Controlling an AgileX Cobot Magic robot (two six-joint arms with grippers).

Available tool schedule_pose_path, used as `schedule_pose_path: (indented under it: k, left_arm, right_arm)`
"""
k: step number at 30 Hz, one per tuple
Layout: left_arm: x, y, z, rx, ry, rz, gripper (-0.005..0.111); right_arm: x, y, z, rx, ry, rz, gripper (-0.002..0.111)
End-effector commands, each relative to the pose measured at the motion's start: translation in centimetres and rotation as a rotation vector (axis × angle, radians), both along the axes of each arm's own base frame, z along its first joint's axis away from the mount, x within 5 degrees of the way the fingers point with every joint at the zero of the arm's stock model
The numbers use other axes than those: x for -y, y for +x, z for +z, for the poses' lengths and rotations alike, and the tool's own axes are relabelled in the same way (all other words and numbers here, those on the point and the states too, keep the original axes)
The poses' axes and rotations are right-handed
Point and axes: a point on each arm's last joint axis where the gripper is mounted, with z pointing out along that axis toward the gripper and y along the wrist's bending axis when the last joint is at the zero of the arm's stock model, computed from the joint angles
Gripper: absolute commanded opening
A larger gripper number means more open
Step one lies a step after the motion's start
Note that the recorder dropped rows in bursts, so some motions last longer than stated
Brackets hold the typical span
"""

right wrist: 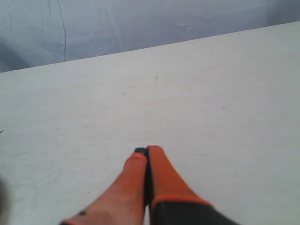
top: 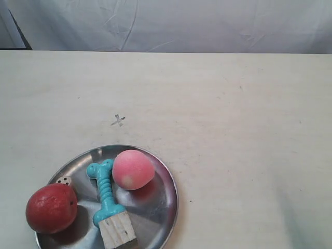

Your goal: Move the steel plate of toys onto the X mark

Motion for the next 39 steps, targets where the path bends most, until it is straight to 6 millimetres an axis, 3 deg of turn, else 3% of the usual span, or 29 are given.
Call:
schedule_pose_path:
  k: [1,5,8,11,14,17,19,20,21,22,25,28,32,35,39]
  left_arm:
    - [-0.3,-0.2,1.0,0.138,-0.070,0.026,0.000]
    - [-0.4,-0.3,1.2,0.167,-0.115,0.030,0.000]
    - [-0.6,-0.3,1.4,0.217,-0.328,0.018,0.000]
    - [-0.5,-0.2,1.0,0.197,-0.518,-0.006,0.000]
    - [0.2,0.0,-0.3,0.028,-0.617,-0.050,0.000]
    - [0.7,-0.7,2.8,0.049,-0.642,-0.108,0.000]
    - [0.7,-0.6,5.5,0.076,-0.638,-0.116,0.000]
    - [0.6,0.2,7.3,0.055,-0.620,-0.109,0.000]
    - [0.6,0.8,8.4,0.034,-0.597,-0.101,0.000]
    - [0.4,2.3,10.4,-0.037,-0.492,-0.084,0.000]
    - [0.5,5.4,13.2,-0.234,-0.306,-0.096,0.000]
    - [0.6,9.0,14.5,-0.511,-0.147,-0.162,0.000]
    - [0.5,14.3,13.9,-0.842,-0.046,-0.262,0.000]
    - [0.3,17.7,11.9,-1.021,-0.025,-0.328,0.000]
    - [0.4,21.0,7.9,-1.175,-0.069,-0.396,0.000]
  right_arm:
    - [0.1,0.0,0.1,0.015,-0.017,-0.006,0.001]
    - [0.1,0.0,0.2,0.027,-0.009,-0.008,0.001]
    - [0.4,0.3,1.8,0.208,-0.024,-0.039,0.001]
    - [0.9,0.3,3.6,0.410,0.296,-0.127,0.001]
    - [1.6,0.1,4.0,0.475,0.637,-0.223,0.001]
    - [1.6,0.1,4.5,0.476,0.706,-0.224,-0.001]
    - [1.2,0.7,7.0,0.441,0.682,-0.186,-0.001]
    - [0.9,1.6,9.4,0.401,0.606,-0.155,-0.001]
    - [0.6,2.4,10.6,0.349,0.555,-0.125,-0.001]
    - [-0.2,4.5,12.5,0.215,0.464,-0.048,-0.001]
    - [-1.5,8.8,13.7,-0.091,0.373,0.074,-0.001]
    - [-2.4,12.7,13.6,-0.375,0.305,0.205,-0.001]
    - [-3.2,16.9,10.8,-0.612,0.326,0.303,-0.001]
    - [-3.4,18.5,7.9,-0.683,0.417,0.276,-0.001]
    - [-4.6,18.2,4.5,-0.759,0.514,0.263,-0.001]
